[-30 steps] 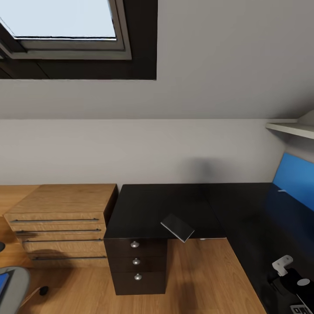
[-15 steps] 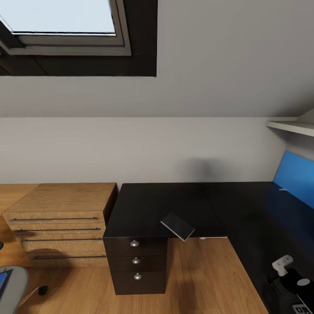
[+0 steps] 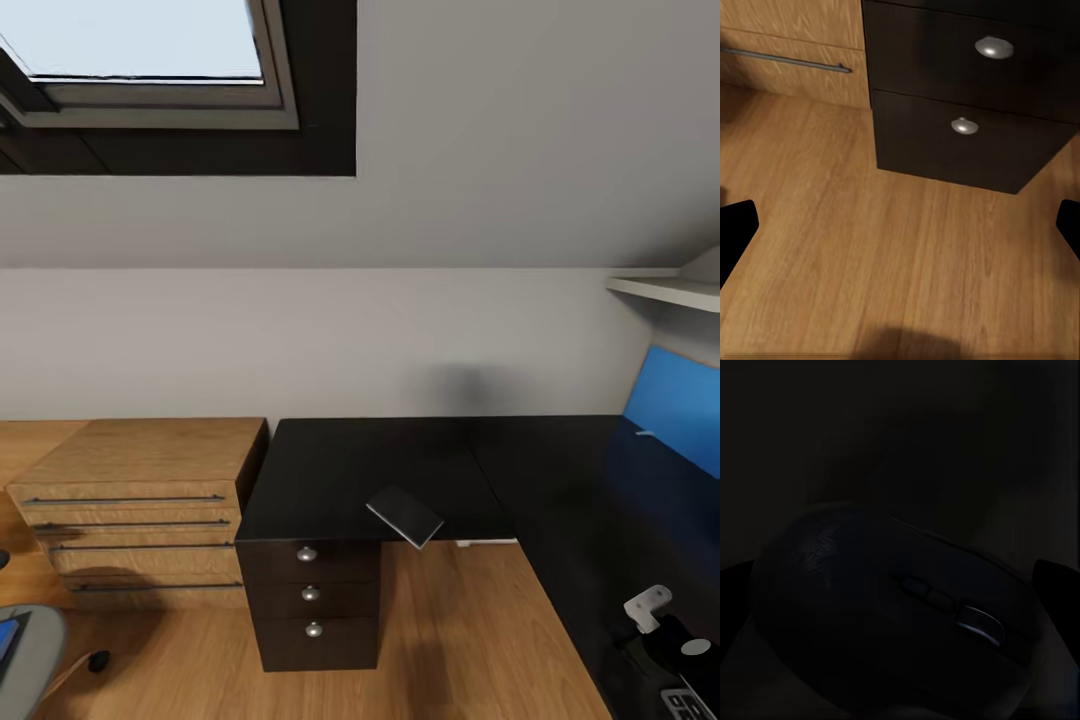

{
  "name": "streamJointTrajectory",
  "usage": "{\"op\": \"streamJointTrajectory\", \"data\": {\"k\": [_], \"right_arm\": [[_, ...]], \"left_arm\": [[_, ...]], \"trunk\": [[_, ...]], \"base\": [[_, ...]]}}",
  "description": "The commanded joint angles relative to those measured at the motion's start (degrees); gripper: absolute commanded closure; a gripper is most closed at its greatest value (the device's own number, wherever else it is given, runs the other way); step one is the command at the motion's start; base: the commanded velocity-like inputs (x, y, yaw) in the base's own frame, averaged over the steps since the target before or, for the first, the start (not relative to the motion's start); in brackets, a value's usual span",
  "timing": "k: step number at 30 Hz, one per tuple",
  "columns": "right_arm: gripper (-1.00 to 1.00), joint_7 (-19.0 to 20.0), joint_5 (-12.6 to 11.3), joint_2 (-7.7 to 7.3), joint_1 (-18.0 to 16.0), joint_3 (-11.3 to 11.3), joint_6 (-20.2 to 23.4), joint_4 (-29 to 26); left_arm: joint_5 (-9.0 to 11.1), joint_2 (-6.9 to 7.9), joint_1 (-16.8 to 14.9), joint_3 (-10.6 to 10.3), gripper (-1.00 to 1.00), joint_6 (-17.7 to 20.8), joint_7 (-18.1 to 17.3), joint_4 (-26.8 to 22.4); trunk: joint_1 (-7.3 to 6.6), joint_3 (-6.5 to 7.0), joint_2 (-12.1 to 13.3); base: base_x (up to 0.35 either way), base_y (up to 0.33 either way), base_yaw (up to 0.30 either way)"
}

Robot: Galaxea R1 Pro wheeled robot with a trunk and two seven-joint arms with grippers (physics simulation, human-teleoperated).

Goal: In the bedroom, organize the workspace by keeping the computer under the desk, ensuring the monitor is on the desk, placing the keyboard on the desk next to the monitor, placing the mouse on the desk next to the keyboard, moving the folder from the swivel chair onto the desk next to the mouse, stacking the notebook on top of the folder with the pen on top of the notebook, and positioning the swivel chair next to the desk.

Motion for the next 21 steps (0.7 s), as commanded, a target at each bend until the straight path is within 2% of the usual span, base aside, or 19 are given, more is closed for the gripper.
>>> {"op": "streamJointTrajectory", "data": {"k": [1, 10, 11, 21], "right_arm": [[1.0, 0.4, 0.5, 0.01, 0.0, -0.5, -0.1, 0.0], [1.0, 0.3, 0.5, 0.09, 0.0, -0.5, -0.1, 0.0], [-1.0, 0.3, 0.5, 0.09, 0.0, -0.5, -0.1, 0.0], [-1.0, 0.3, 0.5, 0.1, 0.0, -0.5, -0.1, -0.1]], "left_arm": [[0.5, 0.05, 0.0, -0.3, -1.0, -0.2, 0.3, -0.1], [0.5, 0.05, 0.0, -0.2, -1.0, -0.2, 0.4, -0.1], [0.5, 0.05, 0.0, -0.2, -1.0, -0.2, 0.4, -0.1], [0.5, 0.05, 0.0, -0.2, -1.0, -0.2, 0.4, -0.1]], "trunk": [[0.0, -0.07, -0.1], [0.0, -0.07, -0.1], [0.0, -0.07, -0.1], [0.0, -0.07, -0.1]], "base": [[-0.047, -0.03, 0.0], [-0.011, -0.007, 0.0], [0.0, 0.0, 0.0], [0.0, 0.0, 0.0]]}}
